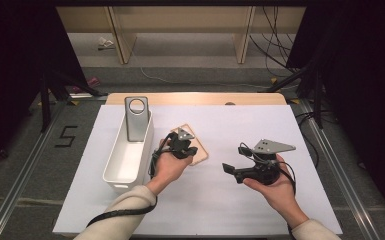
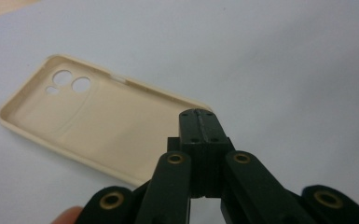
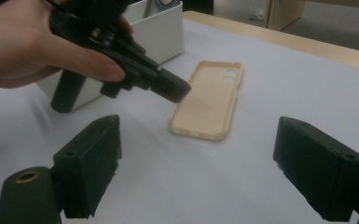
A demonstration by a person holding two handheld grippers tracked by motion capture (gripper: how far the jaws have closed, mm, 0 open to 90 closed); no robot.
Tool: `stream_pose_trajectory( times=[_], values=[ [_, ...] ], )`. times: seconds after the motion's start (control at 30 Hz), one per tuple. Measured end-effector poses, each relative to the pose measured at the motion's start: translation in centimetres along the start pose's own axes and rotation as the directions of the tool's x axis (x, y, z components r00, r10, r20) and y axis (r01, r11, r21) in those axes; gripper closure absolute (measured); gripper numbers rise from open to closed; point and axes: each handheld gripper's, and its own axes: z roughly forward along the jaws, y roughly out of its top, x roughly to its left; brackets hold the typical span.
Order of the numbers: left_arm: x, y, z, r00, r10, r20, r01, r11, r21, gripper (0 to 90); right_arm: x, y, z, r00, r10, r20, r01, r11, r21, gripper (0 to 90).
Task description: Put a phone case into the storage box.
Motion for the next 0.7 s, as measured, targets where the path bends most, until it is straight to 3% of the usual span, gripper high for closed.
stream_pose_trajectory(
  times=[0.27, 0.43, 0.7],
  values=[
    [0.3, -0.7, 2.4, 0.9998, -0.008, -0.02, 0.009, 0.9981, 0.061, 89.8, 0.1, 0.0, -0.3, 1.0, -0.003, -0.003, 0.003, 1.0, -0.007, 16.1],
    [0.5, -1.2, 2.7, 0.9996, -0.023, -0.018, 0.025, 0.9971, 0.072, 89.8, -0.2, -0.1, -0.7, 1.0, 0.0, 0.003, 0.0, 1.0, -0.017, 16.1],
    [0.7, -1.4, 2.6, 0.9998, -0.013, -0.018, 0.015, 0.9965, 0.082, 89.8, -0.6, -0.3, -1.4, 1.0, 0.001, 0.006, -0.001, 1.0, -0.023, 16.1]
  ],
)
